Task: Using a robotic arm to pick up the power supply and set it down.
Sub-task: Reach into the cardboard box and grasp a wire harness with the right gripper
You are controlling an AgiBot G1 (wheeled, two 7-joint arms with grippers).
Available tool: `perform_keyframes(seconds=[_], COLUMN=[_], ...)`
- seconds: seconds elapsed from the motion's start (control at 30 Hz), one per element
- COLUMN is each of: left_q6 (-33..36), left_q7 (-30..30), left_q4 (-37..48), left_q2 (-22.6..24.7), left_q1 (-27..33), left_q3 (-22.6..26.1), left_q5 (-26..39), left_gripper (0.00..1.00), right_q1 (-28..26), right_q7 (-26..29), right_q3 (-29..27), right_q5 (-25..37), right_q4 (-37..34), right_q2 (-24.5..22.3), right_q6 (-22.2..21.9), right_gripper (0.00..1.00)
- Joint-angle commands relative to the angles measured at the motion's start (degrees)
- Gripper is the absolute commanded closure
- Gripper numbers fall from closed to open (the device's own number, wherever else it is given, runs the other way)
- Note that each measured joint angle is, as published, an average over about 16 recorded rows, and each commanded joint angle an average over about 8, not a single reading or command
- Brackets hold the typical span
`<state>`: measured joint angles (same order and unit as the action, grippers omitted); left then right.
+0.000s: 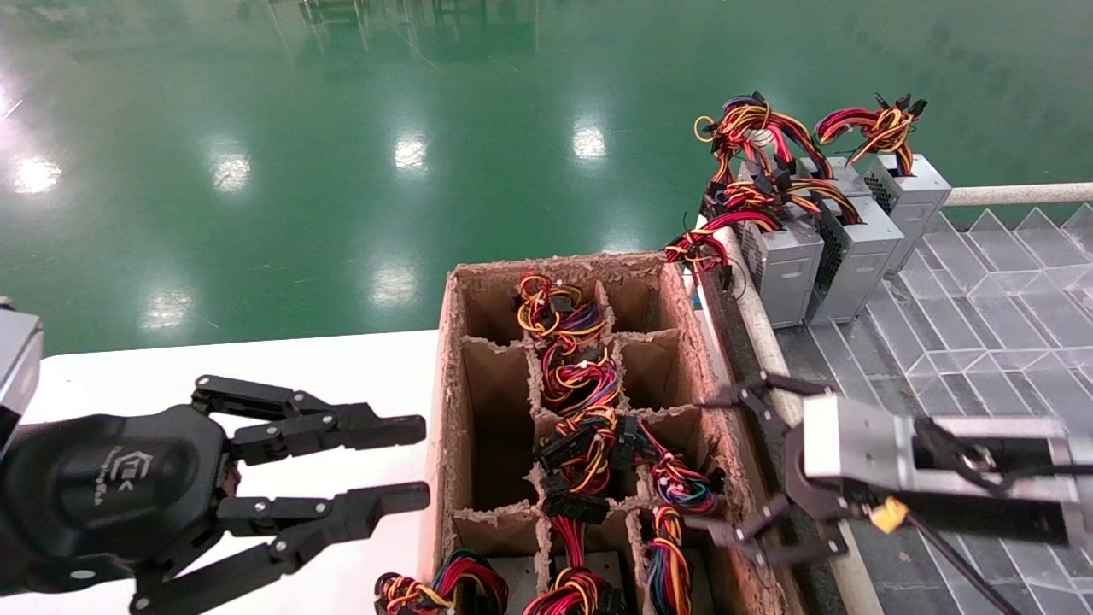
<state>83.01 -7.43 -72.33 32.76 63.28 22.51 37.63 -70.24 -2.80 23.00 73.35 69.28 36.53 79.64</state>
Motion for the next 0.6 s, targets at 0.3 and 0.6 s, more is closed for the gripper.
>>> perform_keyframes(seconds=[0.3,0.6], left_q6=[0.00,0.00], left_q7=[0.00,0.00], left_q4=[0.00,0.00], left_q2=[0.00,0.00], left_q1=[0.00,0.00], left_q3=[0.00,0.01], left_q5=[0.00,0.00], left_gripper=[1.00,1.00], right_q1=[-2.25,-2.36], right_q7=[-0.16,0.48], right_q3=[1.38,1.65], right_q5=[2.90,3.62], right_q4=[-1.20,-0.96], right_q2=[1.88,1.76], right_q6=[-0.19,-0.34], right_gripper=[1.00,1.00])
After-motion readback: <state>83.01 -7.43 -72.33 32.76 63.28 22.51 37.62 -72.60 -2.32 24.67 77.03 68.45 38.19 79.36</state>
